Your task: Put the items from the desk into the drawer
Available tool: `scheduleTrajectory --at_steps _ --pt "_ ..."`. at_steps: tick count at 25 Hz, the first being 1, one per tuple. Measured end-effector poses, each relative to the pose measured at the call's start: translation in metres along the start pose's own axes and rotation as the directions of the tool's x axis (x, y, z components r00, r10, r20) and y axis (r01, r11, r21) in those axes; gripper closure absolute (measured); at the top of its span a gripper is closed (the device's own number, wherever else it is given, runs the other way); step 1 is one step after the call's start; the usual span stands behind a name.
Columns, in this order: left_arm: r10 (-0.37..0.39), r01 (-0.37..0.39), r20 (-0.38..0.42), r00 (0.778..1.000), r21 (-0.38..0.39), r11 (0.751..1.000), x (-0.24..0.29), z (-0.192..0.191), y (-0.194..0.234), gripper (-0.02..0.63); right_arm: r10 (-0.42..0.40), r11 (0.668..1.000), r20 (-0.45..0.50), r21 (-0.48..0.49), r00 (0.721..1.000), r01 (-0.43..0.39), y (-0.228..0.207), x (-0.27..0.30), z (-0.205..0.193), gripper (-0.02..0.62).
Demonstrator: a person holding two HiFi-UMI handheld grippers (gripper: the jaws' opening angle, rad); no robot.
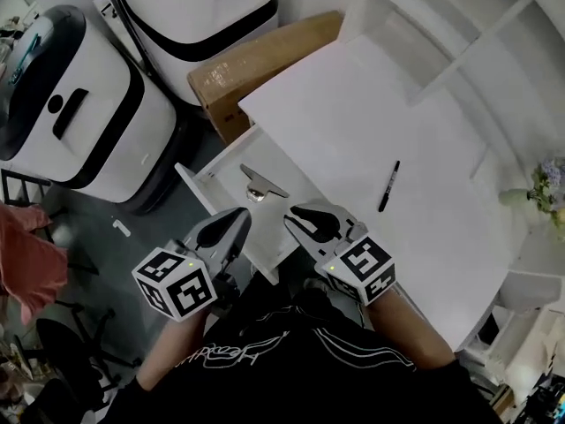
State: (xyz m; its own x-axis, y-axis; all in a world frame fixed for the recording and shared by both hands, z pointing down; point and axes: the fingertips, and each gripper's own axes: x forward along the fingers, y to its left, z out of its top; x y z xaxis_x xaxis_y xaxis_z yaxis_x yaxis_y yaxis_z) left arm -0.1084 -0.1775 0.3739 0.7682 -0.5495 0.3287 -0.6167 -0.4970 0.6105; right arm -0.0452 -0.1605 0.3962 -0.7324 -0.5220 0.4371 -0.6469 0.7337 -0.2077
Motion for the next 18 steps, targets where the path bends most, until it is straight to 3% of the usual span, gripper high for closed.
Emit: scheduleTrajectory --at_steps 4,7,18 --pt "-0.063 0.063 0.003 0.998 0.058 0.996 0.02 0.002 -0.051 0.597 -0.006 0.996 0.149 -0.086 0.989 0.019 0.009 -0.067 0.038 0.58" --pt "-0.098 0.098 -0.002 0.995 0.102 0.99 0.04 0.002 -0.079 0.597 -0.001 0.997 0.225 -0.073 0.974 0.018 0.005 -0.102 0.048 0.586" --pt "-0.151 0.162 -0.079 0.985 0.159 0.974 0.081 -0.015 -0.14 0.597 -0.202 0.978 0.216 0.09 0.955 0.187 -0.053 -0.186 0.001 0.586"
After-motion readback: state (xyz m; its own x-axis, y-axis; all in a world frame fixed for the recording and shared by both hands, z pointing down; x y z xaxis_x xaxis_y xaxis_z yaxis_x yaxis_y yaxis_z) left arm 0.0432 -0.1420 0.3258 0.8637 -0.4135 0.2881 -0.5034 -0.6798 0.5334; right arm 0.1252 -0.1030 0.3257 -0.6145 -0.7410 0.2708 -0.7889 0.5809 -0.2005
